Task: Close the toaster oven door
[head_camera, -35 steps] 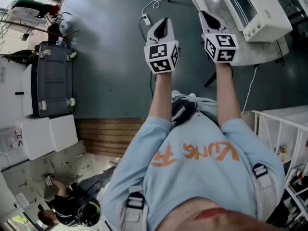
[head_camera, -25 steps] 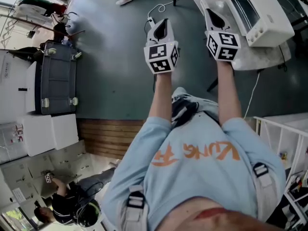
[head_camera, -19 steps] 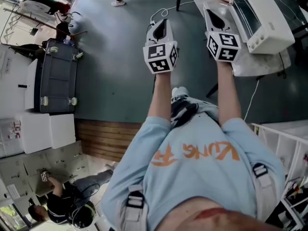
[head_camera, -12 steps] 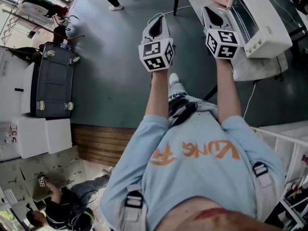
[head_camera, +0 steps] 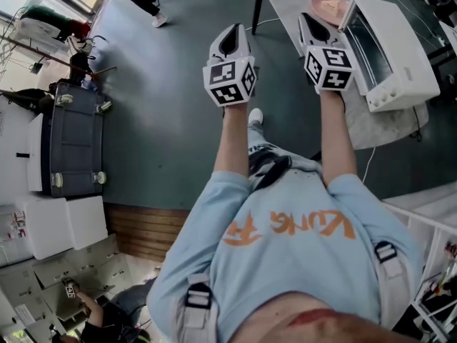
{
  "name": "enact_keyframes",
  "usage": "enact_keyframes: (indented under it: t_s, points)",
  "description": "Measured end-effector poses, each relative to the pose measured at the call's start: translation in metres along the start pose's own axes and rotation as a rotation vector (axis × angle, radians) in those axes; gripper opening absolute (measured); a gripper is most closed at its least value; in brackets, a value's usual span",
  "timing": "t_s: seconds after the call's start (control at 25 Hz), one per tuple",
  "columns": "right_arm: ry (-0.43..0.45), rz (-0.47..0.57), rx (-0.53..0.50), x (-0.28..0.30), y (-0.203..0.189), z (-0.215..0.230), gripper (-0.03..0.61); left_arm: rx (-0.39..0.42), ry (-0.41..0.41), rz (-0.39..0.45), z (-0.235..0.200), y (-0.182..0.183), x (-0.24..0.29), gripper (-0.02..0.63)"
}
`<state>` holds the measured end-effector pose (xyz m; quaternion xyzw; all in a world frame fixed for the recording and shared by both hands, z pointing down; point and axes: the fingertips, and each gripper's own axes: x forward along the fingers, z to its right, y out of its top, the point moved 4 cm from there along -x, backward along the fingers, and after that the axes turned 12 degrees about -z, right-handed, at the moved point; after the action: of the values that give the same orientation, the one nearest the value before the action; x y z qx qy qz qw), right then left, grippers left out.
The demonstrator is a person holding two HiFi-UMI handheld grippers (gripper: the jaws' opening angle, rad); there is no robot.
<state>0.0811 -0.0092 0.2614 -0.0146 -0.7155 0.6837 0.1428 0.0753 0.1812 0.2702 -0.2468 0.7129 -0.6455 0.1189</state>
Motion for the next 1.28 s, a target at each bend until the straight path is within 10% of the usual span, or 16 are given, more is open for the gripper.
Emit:
enact_keyframes:
  t_s: [0.48,0.84,1.28]
  points:
    - [0.001,-0.269,0.114,0.193,-0.097,0.02,-0.003,-0.115,-0.023,-0.288,-0.108,-0.091,0.172,0.002]
    - [-0.034,-0.238,0.124,0.329,-0.065,0.024,-0.003,-0.111,-0.037,-0.325,-0.205,-0.063,0.284,0.002]
    - [-0.24,-0.279,0.164,0.333,-0.07,0.101,-0.003,-0.04,-0.272,-0.397,-0.146,-0.063,0.372,0.002]
